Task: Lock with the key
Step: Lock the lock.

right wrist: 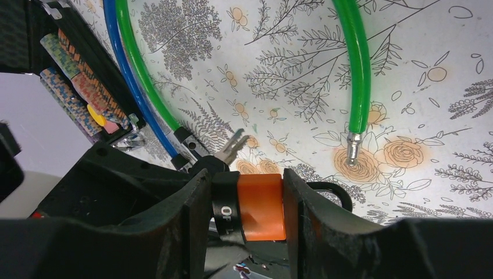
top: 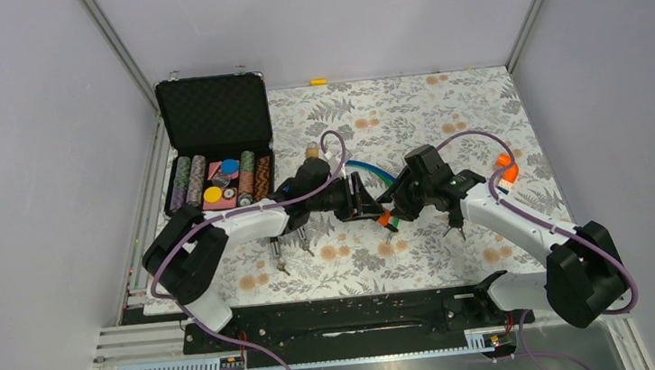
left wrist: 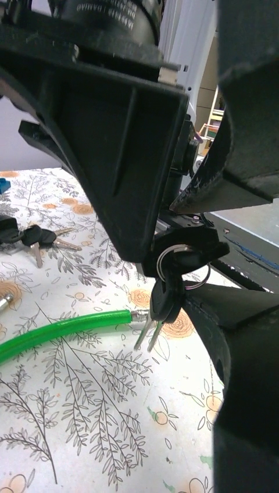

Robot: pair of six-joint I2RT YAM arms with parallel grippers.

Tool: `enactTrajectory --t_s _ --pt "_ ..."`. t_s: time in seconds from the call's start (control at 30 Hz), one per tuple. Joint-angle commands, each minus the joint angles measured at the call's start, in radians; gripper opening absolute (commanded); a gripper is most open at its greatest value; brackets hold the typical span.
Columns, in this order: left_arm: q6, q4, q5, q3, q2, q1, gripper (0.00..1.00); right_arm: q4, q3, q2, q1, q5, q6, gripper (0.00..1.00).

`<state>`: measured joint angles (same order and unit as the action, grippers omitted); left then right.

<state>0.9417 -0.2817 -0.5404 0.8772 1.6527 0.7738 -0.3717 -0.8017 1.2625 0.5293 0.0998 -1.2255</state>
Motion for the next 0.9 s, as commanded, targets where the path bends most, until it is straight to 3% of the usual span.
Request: enactTrajectory --t_s 0.0,0.2,0.27,0.37,0.5,0.57,0.7,0.87 --pt "0.022 -0.034 -0.026 0.050 0.013 0.007 0.43 0.035 -0.053 -0.003 0.009 0.035 -0.032 0.21" --pt "0.024 -0.031 -0.034 0.052 0.019 0.007 0.21 0.048 -0.052 0.008 0.009 0.038 -0.033 0.21" --pt "0.028 -0.031 -0.048 0.054 0.016 0.004 0.00 0.070 -0.045 0.009 0.009 0.043 -0.027 0.23" --pt "0.024 -0.028 -0.049 0.047 -0.033 -0.015 0.00 0.085 -0.031 -0.015 0.009 0.028 0.015 0.37" --pt "0.009 0.035 -0.044 0.068 -0.096 -0.047 0.00 0.129 -0.009 -0.086 0.008 -0.013 0.134 0.74" --pt "0.011 0.065 -0.044 0.076 -0.118 -0.060 0.00 0.171 0.009 -0.140 0.008 -0.039 0.228 0.88" --pt "0.056 0.065 -0.077 0.074 -0.151 -0.103 0.00 0.334 0.085 -0.260 0.006 -0.063 0.473 0.95" --pt "0.128 0.071 -0.104 0.072 -0.211 -0.164 0.00 0.493 0.104 -0.321 0.006 0.183 0.767 0.88"
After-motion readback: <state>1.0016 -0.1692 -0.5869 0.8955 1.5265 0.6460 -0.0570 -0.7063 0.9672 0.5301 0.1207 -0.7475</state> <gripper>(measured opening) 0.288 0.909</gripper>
